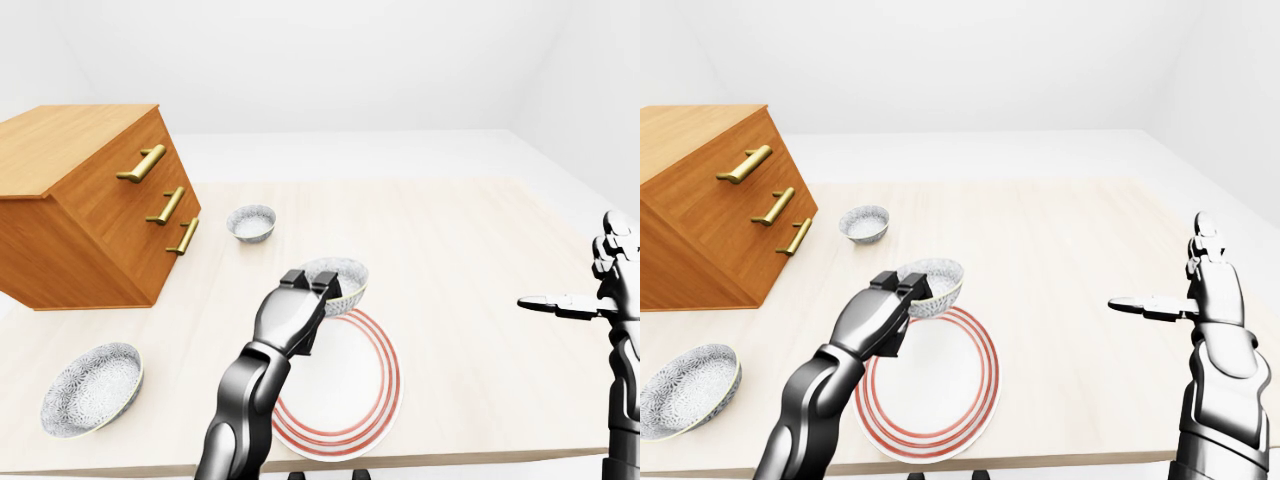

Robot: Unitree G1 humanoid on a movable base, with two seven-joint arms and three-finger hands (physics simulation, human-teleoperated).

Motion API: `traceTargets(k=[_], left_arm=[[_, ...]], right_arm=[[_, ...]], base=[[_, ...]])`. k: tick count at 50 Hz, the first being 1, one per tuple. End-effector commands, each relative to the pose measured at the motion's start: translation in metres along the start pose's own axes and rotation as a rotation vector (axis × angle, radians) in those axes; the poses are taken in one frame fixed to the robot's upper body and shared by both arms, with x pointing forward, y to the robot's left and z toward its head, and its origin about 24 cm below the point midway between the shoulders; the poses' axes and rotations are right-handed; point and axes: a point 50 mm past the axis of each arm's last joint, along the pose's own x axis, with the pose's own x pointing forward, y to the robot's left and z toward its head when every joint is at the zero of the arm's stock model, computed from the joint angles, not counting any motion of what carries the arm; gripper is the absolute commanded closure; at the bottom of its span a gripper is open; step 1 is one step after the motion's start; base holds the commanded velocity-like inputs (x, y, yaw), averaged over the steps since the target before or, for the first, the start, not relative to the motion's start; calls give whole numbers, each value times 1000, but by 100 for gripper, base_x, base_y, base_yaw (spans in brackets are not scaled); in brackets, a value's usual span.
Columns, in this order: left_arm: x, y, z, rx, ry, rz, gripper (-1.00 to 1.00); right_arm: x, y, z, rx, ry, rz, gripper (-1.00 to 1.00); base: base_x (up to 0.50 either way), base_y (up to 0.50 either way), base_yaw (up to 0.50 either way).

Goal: Put the bowl in the middle on the plate.

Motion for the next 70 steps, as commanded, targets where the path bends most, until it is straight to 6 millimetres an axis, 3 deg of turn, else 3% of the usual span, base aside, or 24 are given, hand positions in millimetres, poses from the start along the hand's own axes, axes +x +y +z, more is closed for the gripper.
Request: traceTargets(k=[1, 8, 23, 42, 70], left_arm=[[-4, -1, 1, 54, -2, 22, 100], [-6, -6, 2, 56, -7, 13, 100], [-34, -22, 12, 52, -34, -22, 100], [-35, -21, 10, 61, -24, -38, 100], [-38, -55, -1, 56, -4, -120, 100]], right_arm=[[0, 1, -1, -1, 0, 1, -100], [1, 1, 0, -2, 2, 2, -100], [-1, 0, 2, -8, 3, 4, -100], [-1, 0, 0, -9, 4, 5, -100], [-1, -1, 2, -8, 3, 4, -100]], base=[[0, 0, 0], [0, 0, 0], [0, 0, 0], [0, 0, 0], [0, 0, 0]])
